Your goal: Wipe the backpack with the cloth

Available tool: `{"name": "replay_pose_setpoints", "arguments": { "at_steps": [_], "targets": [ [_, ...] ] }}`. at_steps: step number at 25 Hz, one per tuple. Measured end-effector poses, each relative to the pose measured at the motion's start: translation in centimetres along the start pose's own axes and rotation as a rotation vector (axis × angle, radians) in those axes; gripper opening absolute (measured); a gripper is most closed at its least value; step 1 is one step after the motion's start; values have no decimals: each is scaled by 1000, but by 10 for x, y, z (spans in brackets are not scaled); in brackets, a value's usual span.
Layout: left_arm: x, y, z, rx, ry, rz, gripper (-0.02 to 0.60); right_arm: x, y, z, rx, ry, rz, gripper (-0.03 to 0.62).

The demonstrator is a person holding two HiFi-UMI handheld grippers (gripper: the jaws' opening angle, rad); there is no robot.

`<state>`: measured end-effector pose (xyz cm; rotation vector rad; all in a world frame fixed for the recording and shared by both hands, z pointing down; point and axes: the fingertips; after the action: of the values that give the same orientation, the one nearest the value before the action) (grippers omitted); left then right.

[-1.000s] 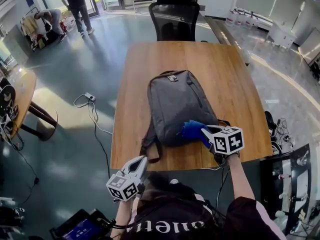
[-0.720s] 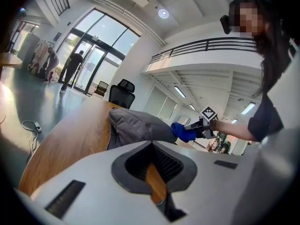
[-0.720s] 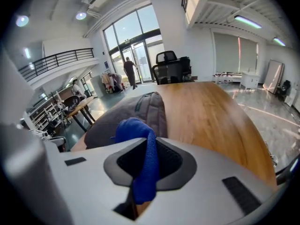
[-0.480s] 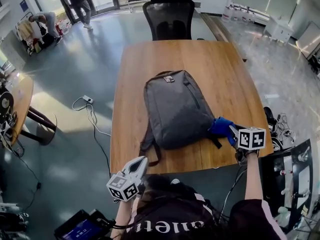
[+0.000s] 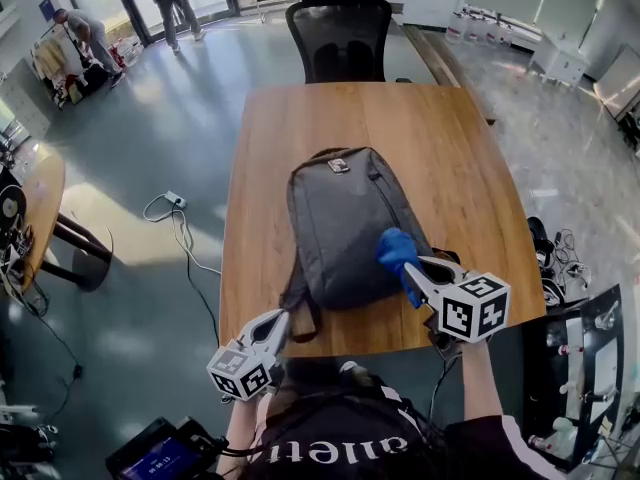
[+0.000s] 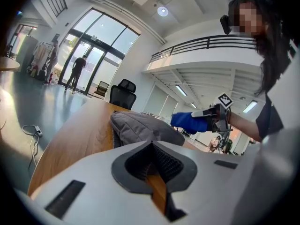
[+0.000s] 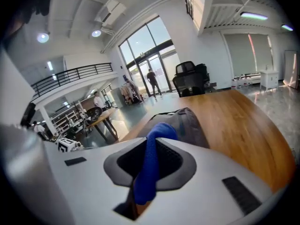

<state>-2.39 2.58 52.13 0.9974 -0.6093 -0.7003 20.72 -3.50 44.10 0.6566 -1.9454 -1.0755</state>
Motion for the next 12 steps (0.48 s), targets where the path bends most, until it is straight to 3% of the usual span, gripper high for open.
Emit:
{"name": "replay_pose_setpoints", "arguments": {
  "at_steps": [7, 12],
  "targets": [
    [9, -11, 18, -6, -17, -17, -2, 91, 14, 113, 31, -244, 59, 61],
    [15, -19, 33, -13, -29, -34, -2, 133, 37, 116, 25, -223, 146, 61]
  ]
}}
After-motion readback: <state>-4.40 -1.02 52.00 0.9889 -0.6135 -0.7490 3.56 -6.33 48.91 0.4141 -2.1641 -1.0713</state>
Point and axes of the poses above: the fingertips, and each gripper's own axes: x forward along the fingers, z to its left, y out of its underside, and after that the axes turned 9 degrees about -z, right-handed
